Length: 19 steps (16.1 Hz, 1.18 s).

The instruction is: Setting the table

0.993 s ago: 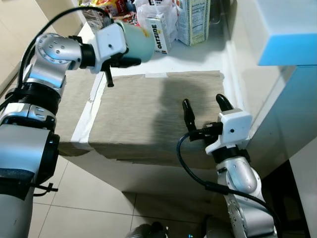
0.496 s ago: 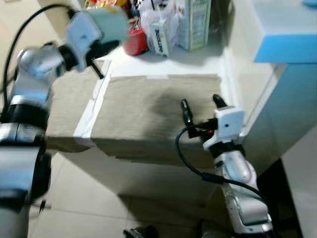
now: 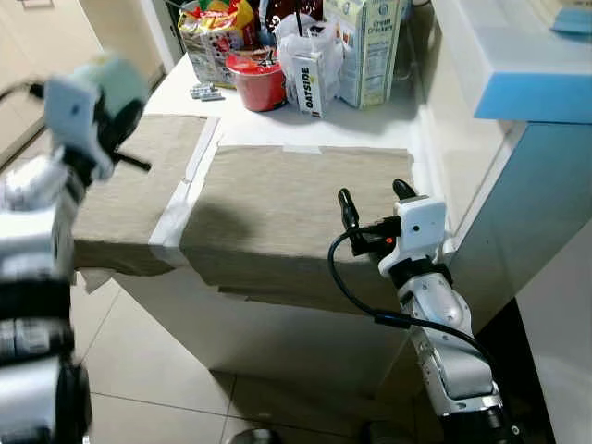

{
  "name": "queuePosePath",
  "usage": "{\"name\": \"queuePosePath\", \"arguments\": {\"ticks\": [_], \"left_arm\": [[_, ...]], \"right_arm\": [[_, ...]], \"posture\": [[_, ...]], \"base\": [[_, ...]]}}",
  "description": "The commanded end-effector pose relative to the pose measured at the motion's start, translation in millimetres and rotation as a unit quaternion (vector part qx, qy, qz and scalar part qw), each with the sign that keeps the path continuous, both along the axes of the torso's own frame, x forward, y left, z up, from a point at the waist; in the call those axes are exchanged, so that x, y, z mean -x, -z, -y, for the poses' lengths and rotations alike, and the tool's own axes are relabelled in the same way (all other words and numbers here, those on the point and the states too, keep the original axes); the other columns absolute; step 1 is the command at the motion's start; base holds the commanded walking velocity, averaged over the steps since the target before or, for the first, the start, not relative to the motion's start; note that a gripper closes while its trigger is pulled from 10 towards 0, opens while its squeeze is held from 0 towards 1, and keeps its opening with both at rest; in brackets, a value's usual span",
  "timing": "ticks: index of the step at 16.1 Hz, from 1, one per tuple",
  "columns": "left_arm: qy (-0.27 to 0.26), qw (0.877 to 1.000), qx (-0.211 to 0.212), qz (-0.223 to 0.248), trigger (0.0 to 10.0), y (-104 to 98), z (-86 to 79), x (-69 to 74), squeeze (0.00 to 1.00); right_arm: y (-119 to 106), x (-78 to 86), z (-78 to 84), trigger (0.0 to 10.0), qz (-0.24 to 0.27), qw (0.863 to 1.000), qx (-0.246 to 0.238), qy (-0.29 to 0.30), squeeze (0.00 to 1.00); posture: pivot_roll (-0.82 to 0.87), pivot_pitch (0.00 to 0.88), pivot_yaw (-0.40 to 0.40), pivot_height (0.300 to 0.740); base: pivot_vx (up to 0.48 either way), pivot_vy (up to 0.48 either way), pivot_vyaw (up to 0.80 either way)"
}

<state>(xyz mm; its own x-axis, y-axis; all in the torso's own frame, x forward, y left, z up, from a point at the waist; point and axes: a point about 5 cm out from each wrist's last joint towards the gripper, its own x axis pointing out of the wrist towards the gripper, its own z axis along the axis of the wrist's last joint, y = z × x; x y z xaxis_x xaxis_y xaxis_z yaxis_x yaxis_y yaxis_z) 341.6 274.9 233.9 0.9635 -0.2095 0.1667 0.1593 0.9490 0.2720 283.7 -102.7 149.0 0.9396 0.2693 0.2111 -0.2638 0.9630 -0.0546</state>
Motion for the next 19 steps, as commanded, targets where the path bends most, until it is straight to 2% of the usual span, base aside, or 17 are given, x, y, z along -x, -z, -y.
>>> {"name": "queuePosePath", "arguments": {"ticks": [1, 2, 3, 4, 6, 8, 11, 12, 13, 14, 16, 19], "left_arm": [[-0.017, 1.000, 0.010, 0.021, 0.0, -9.8, -5.2, 4.4, 0.00], [-0.030, 0.999, 0.015, 0.018, 0.0, -4.3, -4.3, 12.5, 0.00], [-0.030, 0.999, 0.015, 0.018, 0.0, -4.3, -4.3, 12.5, 0.00], [-0.047, 0.999, 0.021, 0.010, 0.0, 3.5, -0.5, 22.8, 0.00], [-0.063, 0.997, 0.032, -0.002, 0.0, 14.5, 4.9, 34.8, 0.00], [-0.089, 0.994, 0.066, -0.017, 0.0, 25.0, 9.2, 45.0, 0.00], [-0.123, 0.985, 0.124, -0.019, 0.0, 34.7, 27.4, 63.2, 0.00], [-0.124, 0.984, 0.127, -0.018, 0.0, 33.8, 30.9, 65.2, 0.00], [-0.113, 0.985, 0.128, -0.016, 0.0, 31.3, 49.7, 71.6, 0.00], [-0.103, 0.986, 0.134, -0.016, 0.0, 32.7, 60.5, 74.3, 0.00], [-0.107, 0.985, 0.136, -0.029, 0.0, 39.8, 66.5, 76.9, 0.00], [-0.124, 0.981, 0.137, -0.049, 0.0, 49.6, 65.9, 78.3, 0.00]], "right_arm": [[-5.9, -3.7, -1.9, 10.0, 0.010, 1.000, 0.001, -0.003, 0.00], [-10.0, -4.7, -1.3, 10.0, 0.019, 1.000, 0.001, -0.005, 0.00], [-10.0, -4.7, -1.3, 10.0, 0.019, 1.000, 0.001, -0.005, 0.00], [-16.6, -3.8, 3.8, 10.0, 0.042, 0.999, 0.000, 0.007, 0.00], [-29.7, 1.4, 11.0, 10.0, 0.080, 0.996, 0.002, 0.026, 0.00], [-32.2, 7.0, 18.7, 10.0, 0.084, 0.996, -0.003, 0.041, 0.00], [-35.6, 19.7, 29.1, 10.0, 0.090, 0.994, 0.003, 0.063, 0.00], [-35.9, 20.5, 30.1, 10.0, 0.090, 0.994, 0.003, 0.066, 0.00], [-35.4, 22.5, 32.0, 10.0, 0.088, 0.994, 0.004, 0.071, 0.00], [-32.7, 22.8, 31.3, 10.0, 0.084, 0.994, 0.007, 0.070, 0.00], [-29.7, 22.1, 30.3, 10.0, 0.077, 0.995, 0.009, 0.069, 0.00], [-24.0, 18.9, 24.8, 10.0, 0.062, 0.996, 0.007, 0.057, 0.00]], "posture": [[-0.10, 0.000, 0.118, 0.740], [-0.10, 0.000, 0.117, 0.740], [-0.10, 0.000, 0.117, 0.740], [-0.10, 0.000, 0.118, 0.740], [-0.11, 0.000, 0.123, 0.740], [-0.12, 0.000, 0.125, 0.740], [-0.15, 0.000, 0.132, 0.740], [-0.15, 0.000, 0.132, 0.740], [-0.15, 0.000, 0.127, 0.740], [-0.15, 0.000, 0.128, 0.740], [-0.15, 0.000, 0.121, 0.740], [-0.14, 0.000, 0.114, 0.740]], "base": [[0.000, 0.000, 0.00], [0.000, 0.000, 0.00], [0.000, 0.000, 0.00], [0.000, 0.000, 0.00], [0.000, 0.000, 0.00], [0.000, 0.000, 0.00], [0.000, 0.000, 0.00], [0.000, 0.000, 0.00], [0.000, 0.000, 0.00], [0.000, 0.000, 0.00], [0.000, 0.000, 0.00], [0.000, 0.000, 0.00]]}}
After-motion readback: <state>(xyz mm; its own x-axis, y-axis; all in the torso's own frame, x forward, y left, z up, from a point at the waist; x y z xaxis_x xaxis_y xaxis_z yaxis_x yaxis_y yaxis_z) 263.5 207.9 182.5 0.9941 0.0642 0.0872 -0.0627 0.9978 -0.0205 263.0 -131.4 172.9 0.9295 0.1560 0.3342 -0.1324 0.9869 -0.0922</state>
